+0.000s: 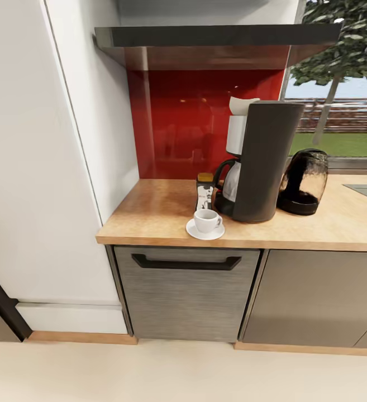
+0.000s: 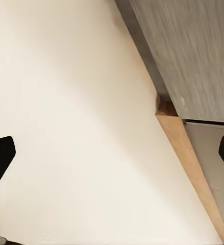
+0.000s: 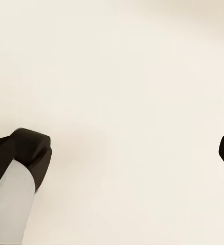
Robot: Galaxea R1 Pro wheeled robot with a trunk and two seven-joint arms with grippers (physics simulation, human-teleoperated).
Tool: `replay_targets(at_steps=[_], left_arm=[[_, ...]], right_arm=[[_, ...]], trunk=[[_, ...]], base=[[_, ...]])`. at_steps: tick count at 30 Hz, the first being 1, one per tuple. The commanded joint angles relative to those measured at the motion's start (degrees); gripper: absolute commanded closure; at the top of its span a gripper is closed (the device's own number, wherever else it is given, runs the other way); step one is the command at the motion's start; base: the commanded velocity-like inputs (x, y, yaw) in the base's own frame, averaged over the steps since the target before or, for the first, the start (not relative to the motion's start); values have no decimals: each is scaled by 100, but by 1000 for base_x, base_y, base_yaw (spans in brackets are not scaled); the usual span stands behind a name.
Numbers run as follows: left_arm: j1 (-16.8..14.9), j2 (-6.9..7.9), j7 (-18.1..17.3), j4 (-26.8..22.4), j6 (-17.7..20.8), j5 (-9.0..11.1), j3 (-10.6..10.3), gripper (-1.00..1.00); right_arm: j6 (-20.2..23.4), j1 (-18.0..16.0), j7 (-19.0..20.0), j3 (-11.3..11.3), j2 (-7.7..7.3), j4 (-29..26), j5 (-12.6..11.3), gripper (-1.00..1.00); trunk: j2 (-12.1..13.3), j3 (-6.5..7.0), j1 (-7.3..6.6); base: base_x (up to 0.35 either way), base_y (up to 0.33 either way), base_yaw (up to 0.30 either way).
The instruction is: Set up a coffee station on the kitchen countertop: keep the coffee maker on the countertop, move the bottle of coffee from the kitchen shelf to the counter next to the coffee maker, place a paper coffee filter on top of the coffee maker, put the saucer next to the coffee maker with the coffee cup on the saucer, and place the electric kettle next to the coffee maker.
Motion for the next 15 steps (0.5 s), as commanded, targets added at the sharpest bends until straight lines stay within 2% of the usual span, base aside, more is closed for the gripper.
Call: replay_targets(at_steps=[1, 7, 10, 15], left_arm=[[-4, 0, 9, 6, -44, -16, -1, -100], [-4, 1, 81, 5, -57, -16, -1, -100], [-4, 4, 87, 5, -59, -16, 2, -100], [-4, 3, 89, 6, -59, -16, 7, -100]], right_arm=[[-39, 15, 7, 47, 55, 23, -62, -100], [-52, 98, -71, 49, 503, 24, -76, -100], [-53, 105, -77, 47, 612, 24, -78, -100], [-53, 107, -80, 47, 654, 24, -78, -100]], trunk=[[-3, -5, -1], [-3, -5, -1], [-3, -5, -1], [-3, -5, -1]], base=[[3, -3, 6], [1, -1, 2], [0, 0, 0], [0, 0, 0]])
